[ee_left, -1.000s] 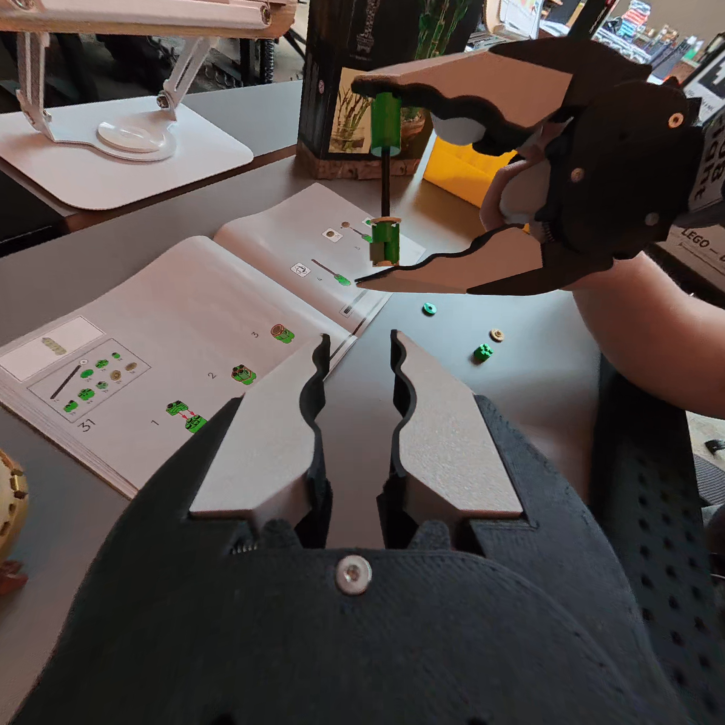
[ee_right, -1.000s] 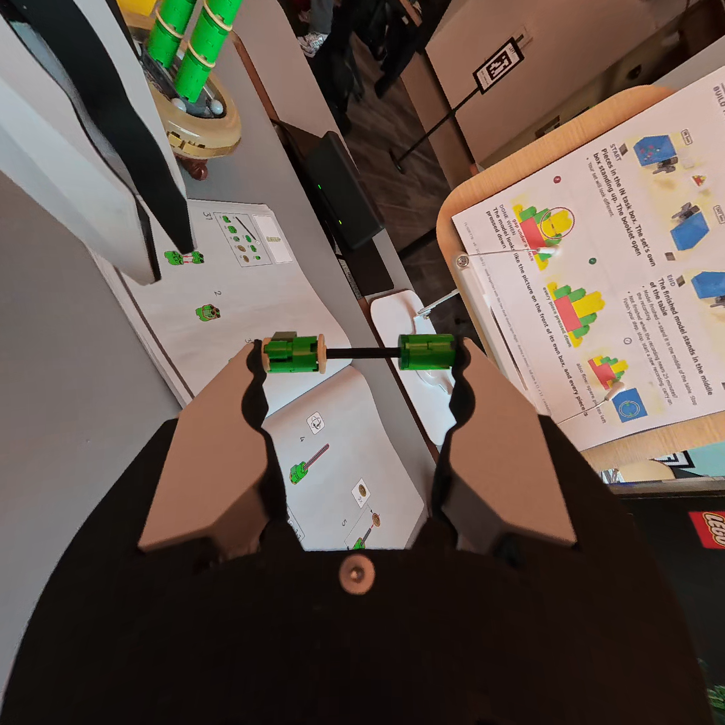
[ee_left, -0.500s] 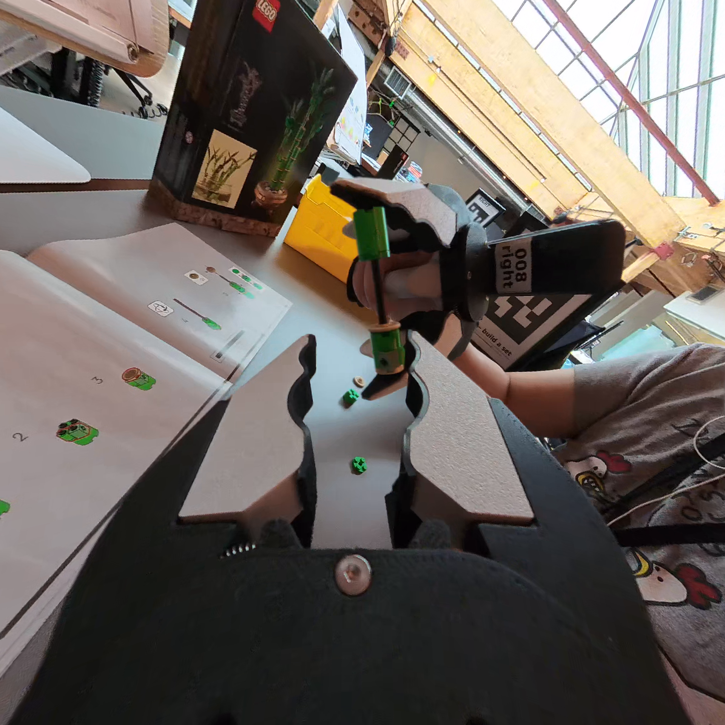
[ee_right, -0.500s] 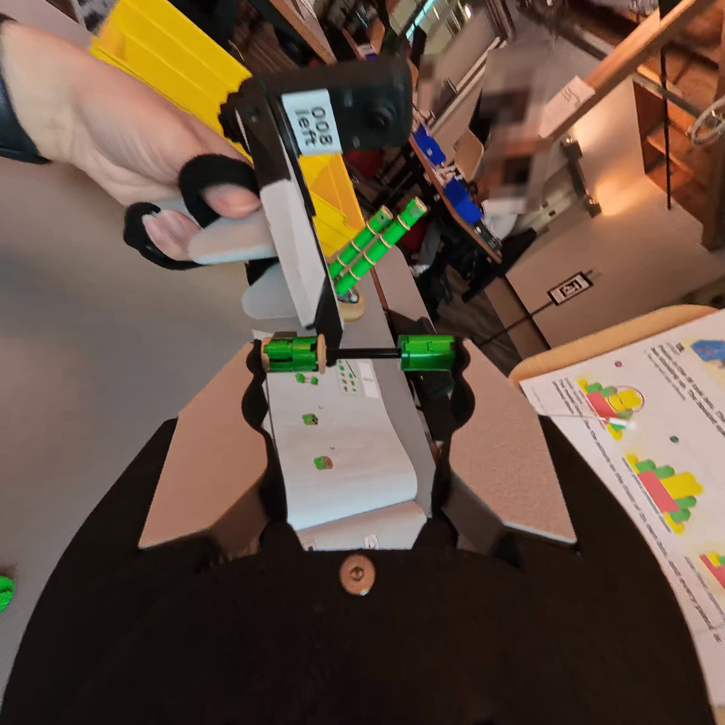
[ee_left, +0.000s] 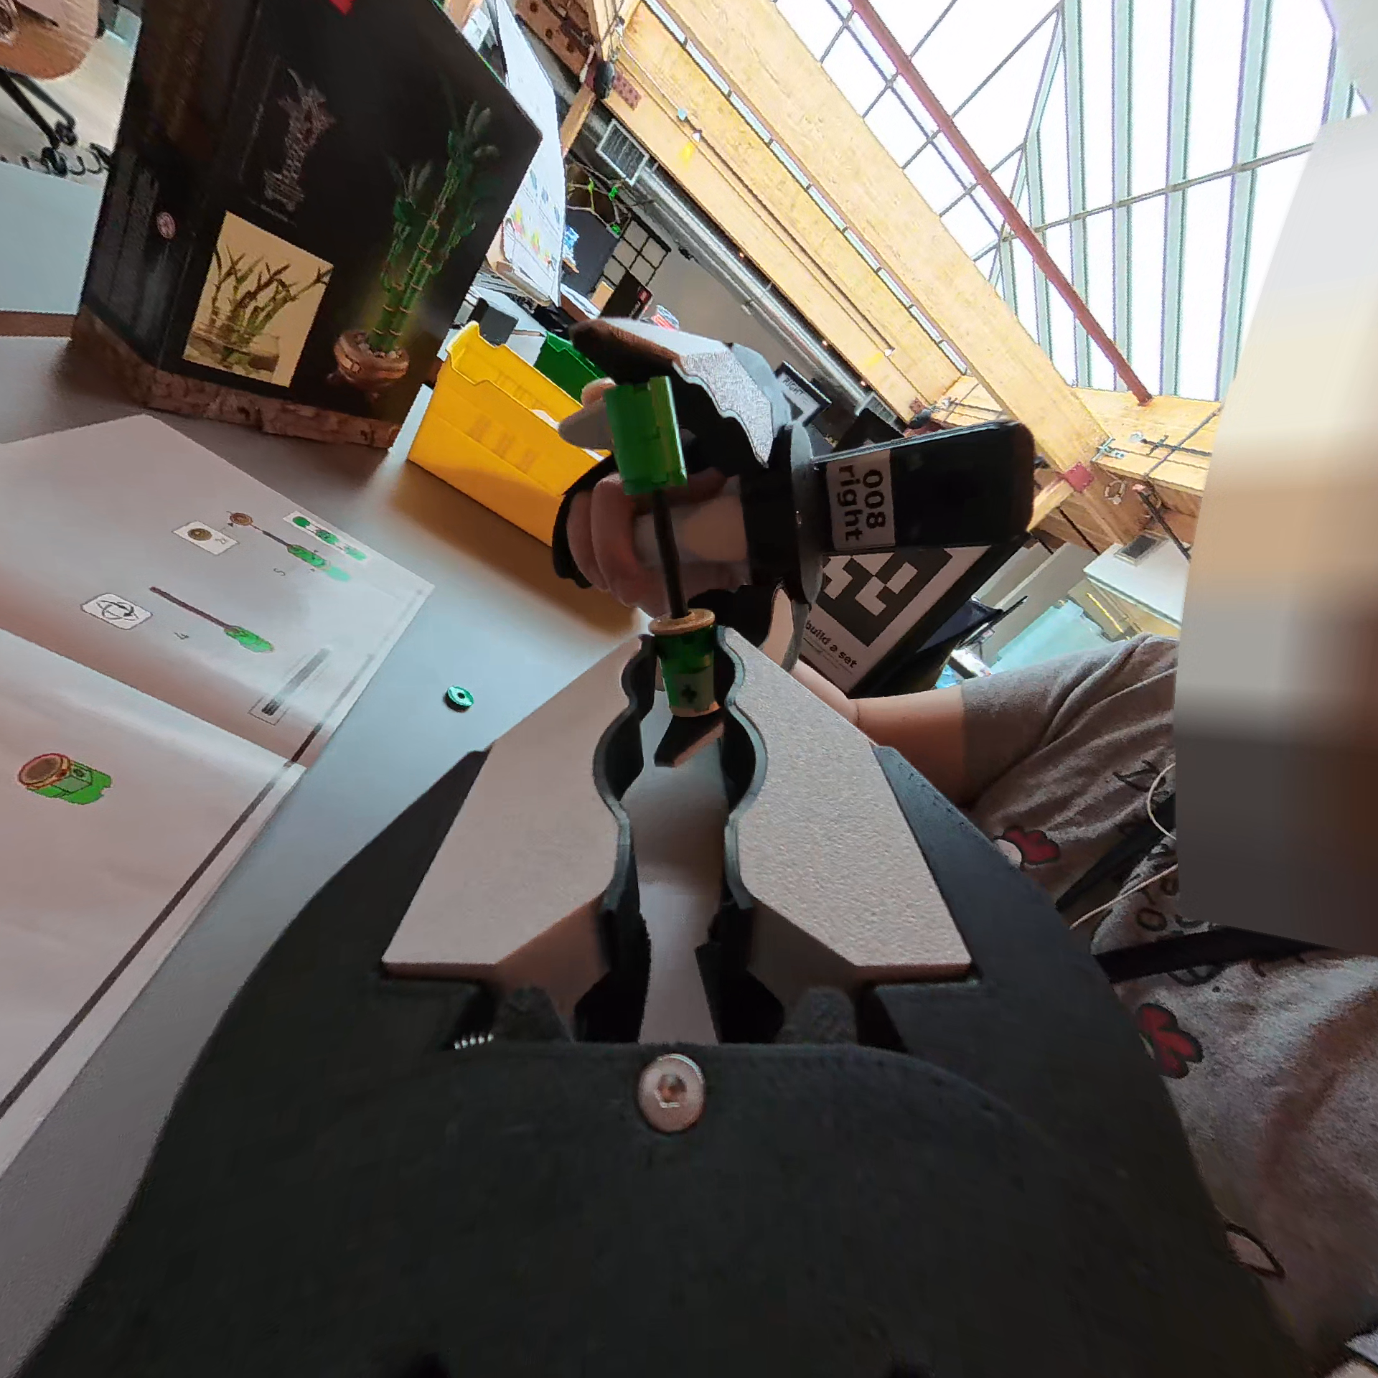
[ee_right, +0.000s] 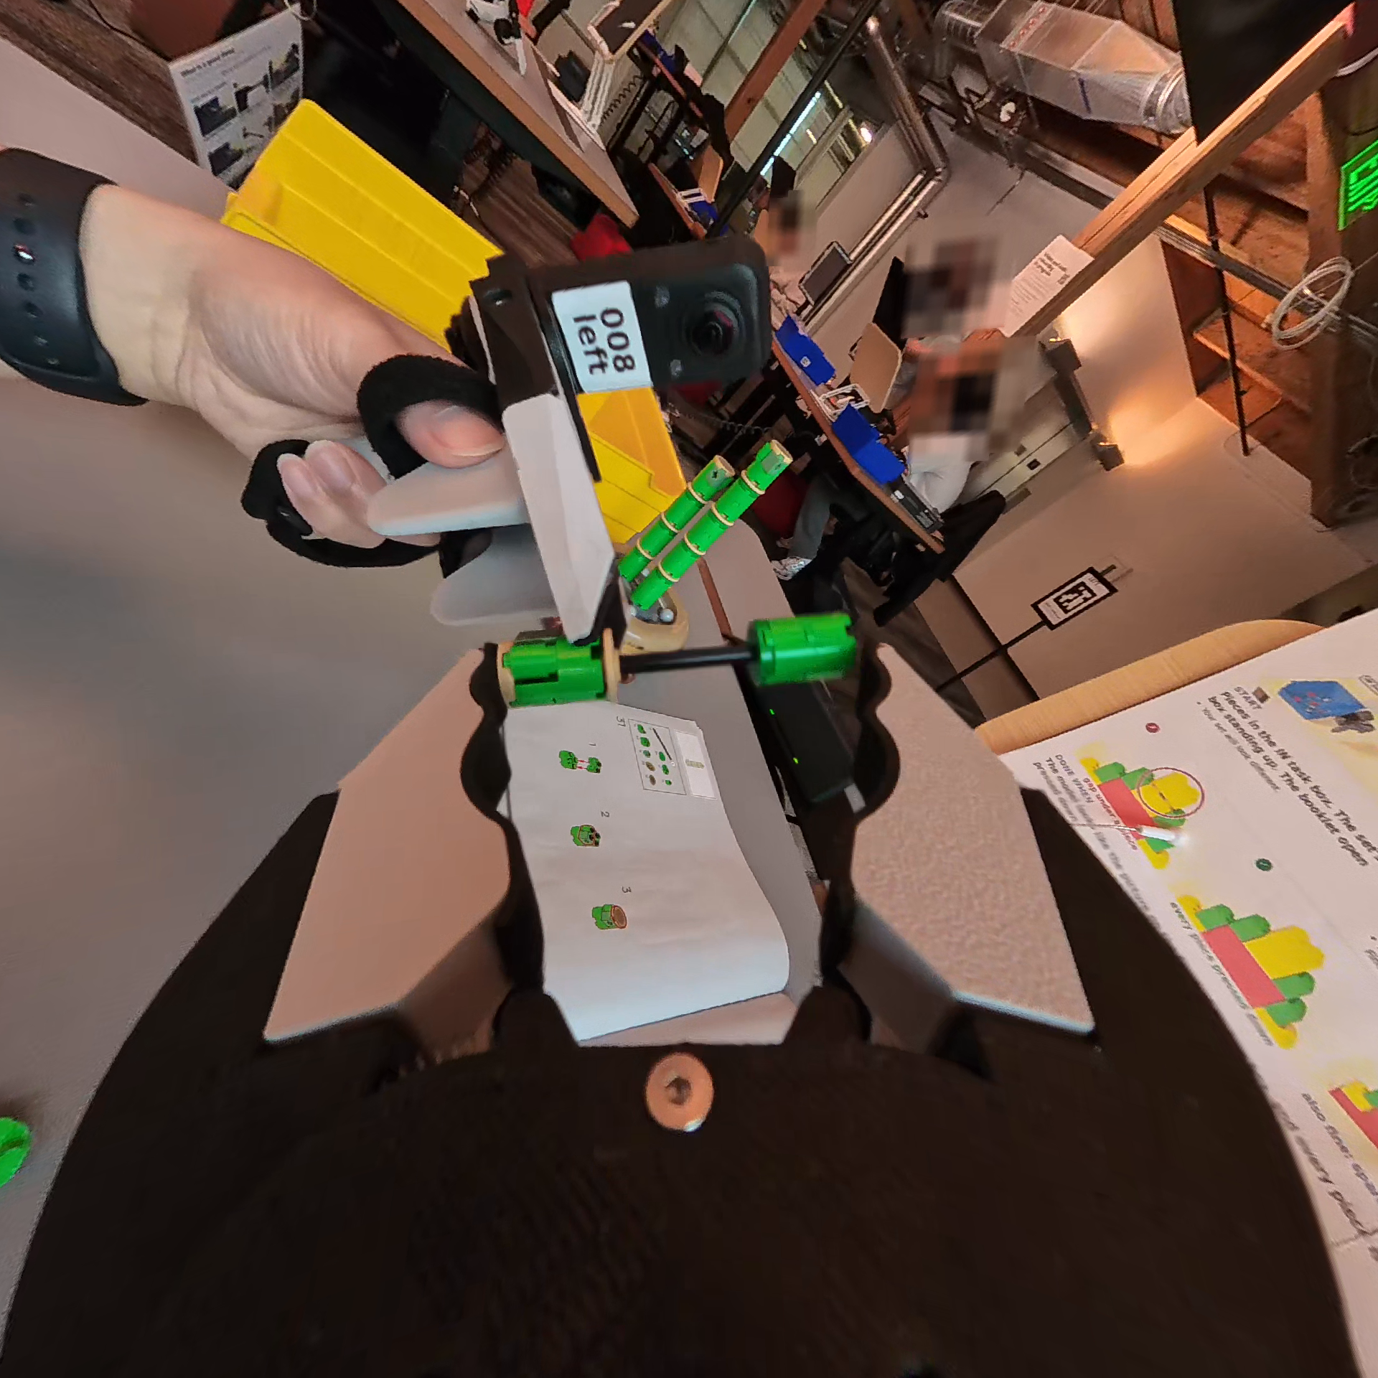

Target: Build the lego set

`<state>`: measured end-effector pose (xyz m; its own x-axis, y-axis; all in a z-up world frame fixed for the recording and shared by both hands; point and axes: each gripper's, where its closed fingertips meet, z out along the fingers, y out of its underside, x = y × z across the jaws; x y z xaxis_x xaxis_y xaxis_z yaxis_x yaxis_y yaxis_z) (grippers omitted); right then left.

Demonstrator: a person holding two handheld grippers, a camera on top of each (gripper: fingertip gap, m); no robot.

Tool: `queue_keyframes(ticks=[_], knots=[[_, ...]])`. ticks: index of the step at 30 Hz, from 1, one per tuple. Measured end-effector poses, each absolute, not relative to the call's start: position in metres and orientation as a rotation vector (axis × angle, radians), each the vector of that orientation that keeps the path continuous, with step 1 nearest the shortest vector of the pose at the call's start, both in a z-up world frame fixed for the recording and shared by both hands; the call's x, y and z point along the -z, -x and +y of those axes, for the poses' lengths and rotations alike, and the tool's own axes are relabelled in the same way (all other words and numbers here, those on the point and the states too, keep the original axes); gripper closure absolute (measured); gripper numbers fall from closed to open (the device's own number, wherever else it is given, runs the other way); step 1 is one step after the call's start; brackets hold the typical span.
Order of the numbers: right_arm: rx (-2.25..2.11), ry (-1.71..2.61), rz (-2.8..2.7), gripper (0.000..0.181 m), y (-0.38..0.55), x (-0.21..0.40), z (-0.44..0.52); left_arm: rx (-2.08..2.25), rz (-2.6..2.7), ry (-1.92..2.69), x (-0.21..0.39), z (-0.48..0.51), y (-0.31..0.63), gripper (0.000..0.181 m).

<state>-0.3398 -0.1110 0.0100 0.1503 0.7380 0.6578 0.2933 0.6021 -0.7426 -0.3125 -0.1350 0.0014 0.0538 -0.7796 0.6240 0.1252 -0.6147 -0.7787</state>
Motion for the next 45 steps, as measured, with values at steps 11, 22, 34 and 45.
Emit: queue_keyframes(ticks=[11, 22, 34, 45], knots=[[-0.409, 0.844, -1.482, 0.094, 0.332, -0.014, -0.124, 1.652, 0.707, 1.648, -0.002, -0.141, 0.312, 0.169], [-0.506, 0.888, -1.507, 0.096, 0.334, -0.011, -0.13, 1.485, 0.772, 1.655, 0.003, -0.14, 0.321, 0.149], [-1.117, 0.952, -1.439, 0.095, 0.318, -0.038, -0.158, 0.861, 0.935, 1.39, -0.022, -0.143, 0.322, 0.081], [-1.224, 1.012, -1.497, 0.095, 0.318, -0.026, -0.165, 0.905, 0.989, 1.358, -0.024, -0.155, 0.303, 0.08]])
